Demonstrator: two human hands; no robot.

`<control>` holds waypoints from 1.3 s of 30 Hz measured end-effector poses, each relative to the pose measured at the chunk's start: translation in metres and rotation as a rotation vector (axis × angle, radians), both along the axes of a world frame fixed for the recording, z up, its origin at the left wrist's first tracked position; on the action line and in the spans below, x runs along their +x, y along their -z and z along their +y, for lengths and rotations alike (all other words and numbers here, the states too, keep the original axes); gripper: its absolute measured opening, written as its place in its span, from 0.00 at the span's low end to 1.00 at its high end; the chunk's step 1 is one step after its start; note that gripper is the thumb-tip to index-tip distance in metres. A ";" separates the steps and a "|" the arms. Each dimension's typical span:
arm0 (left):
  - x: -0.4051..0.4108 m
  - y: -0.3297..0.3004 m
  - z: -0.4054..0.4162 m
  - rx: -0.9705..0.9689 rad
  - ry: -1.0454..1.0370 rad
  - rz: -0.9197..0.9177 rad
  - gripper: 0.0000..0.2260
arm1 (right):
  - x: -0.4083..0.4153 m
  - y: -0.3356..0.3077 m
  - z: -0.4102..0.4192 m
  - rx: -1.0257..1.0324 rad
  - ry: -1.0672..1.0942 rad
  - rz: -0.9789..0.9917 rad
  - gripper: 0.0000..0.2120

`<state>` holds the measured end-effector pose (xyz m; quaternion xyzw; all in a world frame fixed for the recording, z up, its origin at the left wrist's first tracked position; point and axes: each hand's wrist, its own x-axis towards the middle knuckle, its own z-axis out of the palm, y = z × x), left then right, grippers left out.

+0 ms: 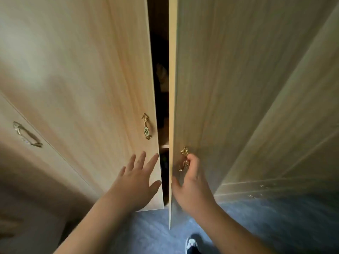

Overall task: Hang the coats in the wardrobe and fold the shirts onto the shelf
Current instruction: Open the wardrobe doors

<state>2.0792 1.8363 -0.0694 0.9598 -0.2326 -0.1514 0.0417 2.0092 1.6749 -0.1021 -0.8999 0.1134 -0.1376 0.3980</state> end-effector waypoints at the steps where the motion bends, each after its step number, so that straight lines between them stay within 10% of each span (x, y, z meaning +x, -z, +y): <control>1: -0.009 0.002 -0.002 0.031 0.012 0.023 0.33 | -0.019 0.003 -0.002 -0.020 0.030 -0.018 0.33; 21: -0.211 0.014 -0.171 0.012 0.447 -0.020 0.34 | -0.256 -0.016 -0.191 0.121 0.610 0.089 0.15; 26: -0.200 0.001 -0.164 -0.053 0.335 -0.115 0.32 | -0.283 -0.047 -0.166 0.056 0.743 -0.229 0.29; 39: -0.089 0.010 -0.031 -0.338 -0.162 -0.110 0.31 | -0.122 -0.020 -0.051 -0.241 -0.009 0.082 0.31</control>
